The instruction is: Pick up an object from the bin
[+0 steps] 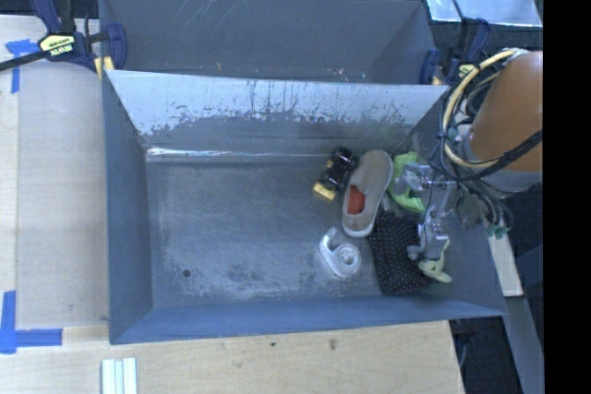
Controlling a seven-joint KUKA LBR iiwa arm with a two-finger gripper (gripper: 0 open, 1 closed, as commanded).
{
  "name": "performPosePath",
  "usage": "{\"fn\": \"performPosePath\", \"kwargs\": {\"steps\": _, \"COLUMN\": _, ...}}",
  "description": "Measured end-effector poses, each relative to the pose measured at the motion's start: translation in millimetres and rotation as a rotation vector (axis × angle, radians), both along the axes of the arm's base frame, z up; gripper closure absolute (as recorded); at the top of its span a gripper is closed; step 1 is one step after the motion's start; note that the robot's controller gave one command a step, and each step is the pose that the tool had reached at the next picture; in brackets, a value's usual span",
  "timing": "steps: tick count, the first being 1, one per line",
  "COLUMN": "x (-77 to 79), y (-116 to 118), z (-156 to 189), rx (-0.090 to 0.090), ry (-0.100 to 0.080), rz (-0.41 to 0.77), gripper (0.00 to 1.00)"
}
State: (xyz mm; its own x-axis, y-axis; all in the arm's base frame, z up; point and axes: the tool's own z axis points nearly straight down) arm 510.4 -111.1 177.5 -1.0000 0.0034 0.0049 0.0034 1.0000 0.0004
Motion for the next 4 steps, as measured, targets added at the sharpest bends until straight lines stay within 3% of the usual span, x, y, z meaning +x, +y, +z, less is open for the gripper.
{"fn": "performPosePath", "kwargs": {"steps": 1, "x": 1.9, "y": 0.5, "z": 4.5, "rx": -0.001, "ry": -0.008, "rz": 0.003, "gripper": 0.0}}
{"fn": "performPosePath", "kwargs": {"steps": 2, "x": -14.3, "y": -21.4, "z": -59.2, "rx": -0.001, "ry": -0.009, "rz": -0.047, "gripper": 0.0}}
{"fn": "performPosePath", "kwargs": {"steps": 3, "x": -21.4, "y": -26.1, "z": -65.2, "rx": 0.0, "ry": -0.007, "rz": 0.093, "gripper": 0.0}}
{"fn": "performPosePath", "kwargs": {"steps": 4, "x": -25.5, "y": -17.4, "z": -57.3, "rx": -0.002, "ry": -0.009, "rz": 0.475, "gripper": 0.0}}
